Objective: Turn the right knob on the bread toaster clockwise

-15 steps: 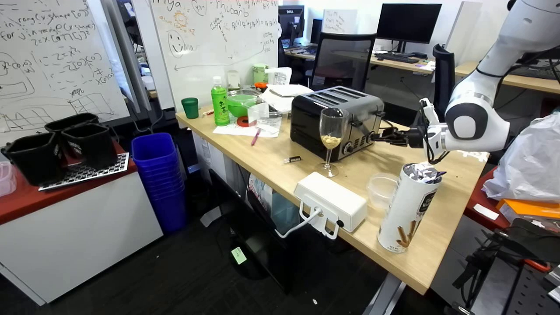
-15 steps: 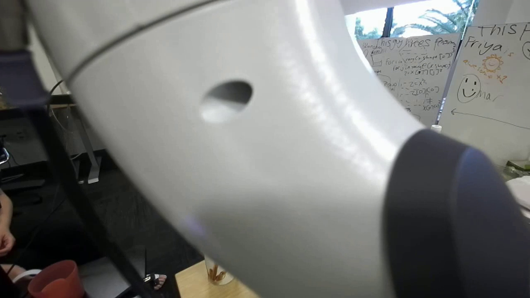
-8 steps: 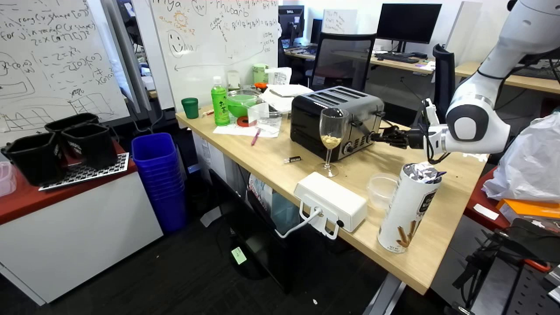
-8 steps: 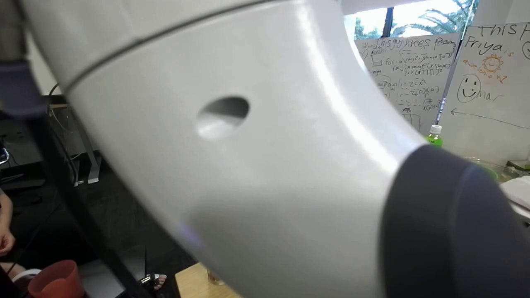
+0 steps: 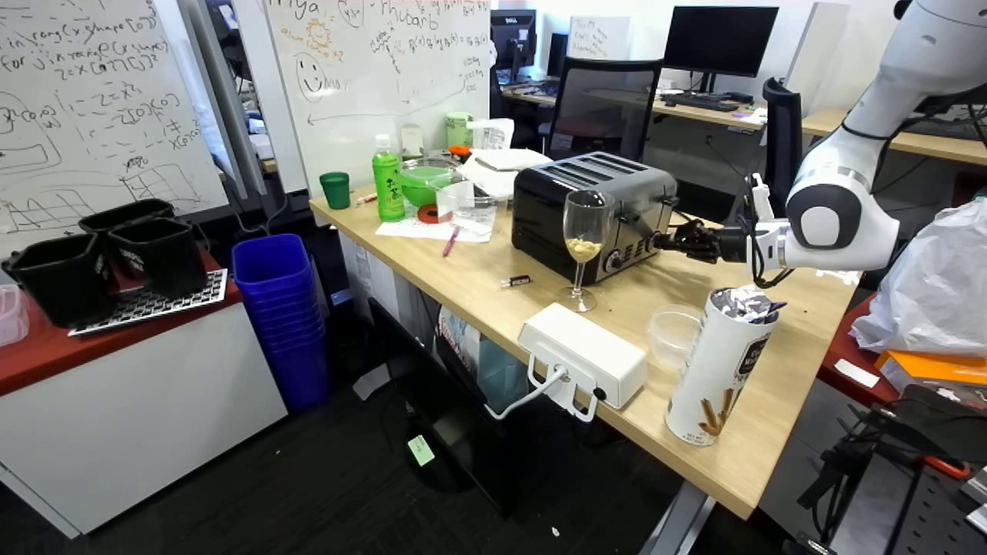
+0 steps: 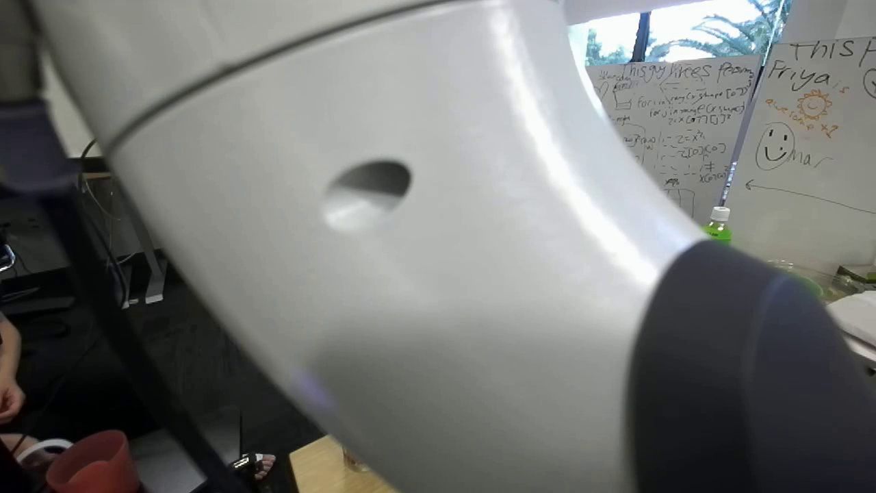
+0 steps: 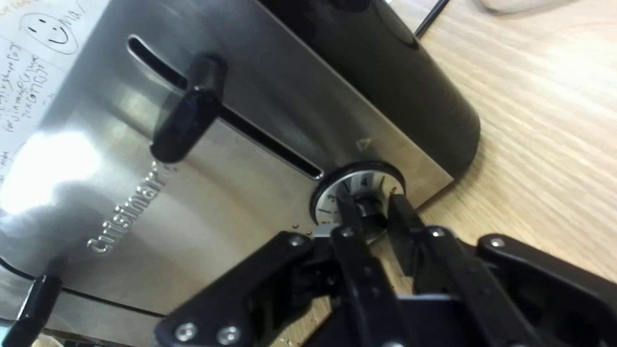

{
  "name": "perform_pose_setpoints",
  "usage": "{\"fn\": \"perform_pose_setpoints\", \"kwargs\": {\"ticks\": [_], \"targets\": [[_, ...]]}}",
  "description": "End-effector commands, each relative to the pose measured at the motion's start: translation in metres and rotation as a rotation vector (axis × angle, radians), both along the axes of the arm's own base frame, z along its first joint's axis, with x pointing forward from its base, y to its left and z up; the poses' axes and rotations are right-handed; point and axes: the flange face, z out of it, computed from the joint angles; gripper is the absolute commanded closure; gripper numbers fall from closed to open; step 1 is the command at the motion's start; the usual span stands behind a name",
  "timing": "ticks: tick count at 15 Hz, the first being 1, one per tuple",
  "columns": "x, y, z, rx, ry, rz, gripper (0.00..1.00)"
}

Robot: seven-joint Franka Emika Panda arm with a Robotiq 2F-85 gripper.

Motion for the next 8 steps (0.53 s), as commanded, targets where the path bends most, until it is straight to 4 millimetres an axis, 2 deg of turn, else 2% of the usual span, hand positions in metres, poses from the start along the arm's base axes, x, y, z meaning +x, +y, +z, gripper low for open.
{"fn": "perform_pose_setpoints", "kwargs": {"ticks": [1, 7, 8], "targets": [[0.004, 0.001, 0.010, -0.017, -0.025, 0.002, 0.45], [-0.003, 0.009, 0.029, -0.176, 0.035, 0.049, 0.04], [-0.005, 0.011, 0.030, -0.196, 0.048, 0.059, 0.01]]}}
